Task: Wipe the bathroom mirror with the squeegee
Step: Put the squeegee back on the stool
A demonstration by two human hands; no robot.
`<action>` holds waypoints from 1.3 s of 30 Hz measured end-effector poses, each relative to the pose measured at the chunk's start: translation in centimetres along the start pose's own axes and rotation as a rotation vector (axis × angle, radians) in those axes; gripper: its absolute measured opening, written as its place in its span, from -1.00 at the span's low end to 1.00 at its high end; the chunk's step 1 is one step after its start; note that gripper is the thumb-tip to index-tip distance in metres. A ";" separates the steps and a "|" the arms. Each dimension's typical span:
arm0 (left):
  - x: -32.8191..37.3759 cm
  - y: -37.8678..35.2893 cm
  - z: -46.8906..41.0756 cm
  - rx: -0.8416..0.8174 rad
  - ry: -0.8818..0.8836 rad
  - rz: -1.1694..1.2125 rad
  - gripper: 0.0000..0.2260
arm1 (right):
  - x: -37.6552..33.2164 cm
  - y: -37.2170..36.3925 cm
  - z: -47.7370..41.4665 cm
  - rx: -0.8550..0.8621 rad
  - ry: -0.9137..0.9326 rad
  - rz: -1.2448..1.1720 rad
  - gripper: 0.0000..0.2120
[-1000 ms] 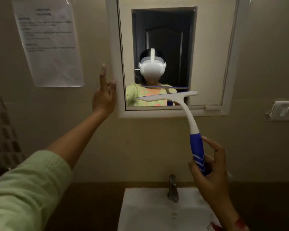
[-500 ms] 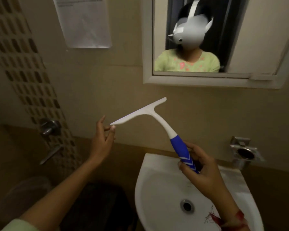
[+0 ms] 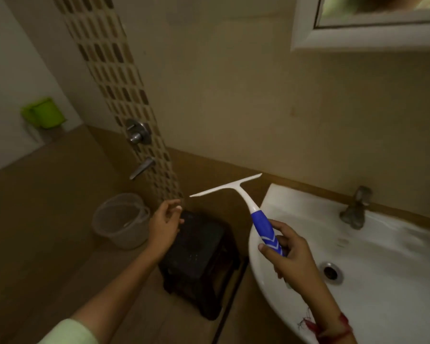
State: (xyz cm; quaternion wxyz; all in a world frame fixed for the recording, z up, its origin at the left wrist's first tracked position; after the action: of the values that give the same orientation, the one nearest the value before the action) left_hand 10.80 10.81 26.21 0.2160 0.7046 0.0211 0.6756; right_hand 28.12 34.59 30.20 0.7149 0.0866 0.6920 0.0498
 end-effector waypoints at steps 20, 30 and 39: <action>-15.0 5.9 -3.4 -0.091 0.330 -0.031 -0.90 | 10.9 -15.6 -14.4 -0.075 -0.576 -0.308 -0.84; -20.1 5.8 -8.2 -0.195 0.356 -0.217 -0.86 | 18.8 -19.9 -22.3 -0.043 -0.794 -0.397 -0.82; -25.5 4.3 -10.9 -0.184 0.415 -0.252 -0.84 | 25.6 -23.3 -29.5 -0.141 -0.799 -0.336 -0.79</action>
State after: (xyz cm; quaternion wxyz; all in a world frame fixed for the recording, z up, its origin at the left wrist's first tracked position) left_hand -3.02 1.70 3.55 0.3527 0.5201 0.0912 0.7725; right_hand -1.54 18.26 -0.18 0.9287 -0.0638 0.3607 -0.0573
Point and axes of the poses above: each hand's wrist, its own z-axis away from the middle knuckle, its own y-axis out of the back of the hand, x = y × z, the point moved 2 cm from there along -z, towards the middle knuckle, and after that the axes turned 14 degrees about -x, right-handed, at the moved point
